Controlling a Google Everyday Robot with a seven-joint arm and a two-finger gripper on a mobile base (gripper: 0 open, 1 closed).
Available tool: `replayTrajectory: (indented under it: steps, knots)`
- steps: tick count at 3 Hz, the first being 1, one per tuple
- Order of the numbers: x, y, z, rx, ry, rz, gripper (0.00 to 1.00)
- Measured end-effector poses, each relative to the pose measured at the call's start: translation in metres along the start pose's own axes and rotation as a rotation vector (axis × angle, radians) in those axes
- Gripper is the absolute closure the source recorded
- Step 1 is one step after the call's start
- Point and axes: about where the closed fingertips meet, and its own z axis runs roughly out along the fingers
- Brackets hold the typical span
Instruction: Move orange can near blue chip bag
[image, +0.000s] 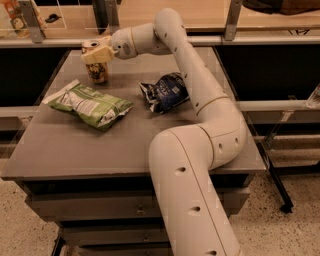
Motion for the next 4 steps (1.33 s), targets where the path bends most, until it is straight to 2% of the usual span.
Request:
replayTrajectory:
  steps: [1,4]
  knots:
    - [0.0122,0.0194,0.0119,-0.068,0.056,0.029,1.0]
    - [0.0151,0.0282,0.0107,-0.095,0.085,0.052,1.0]
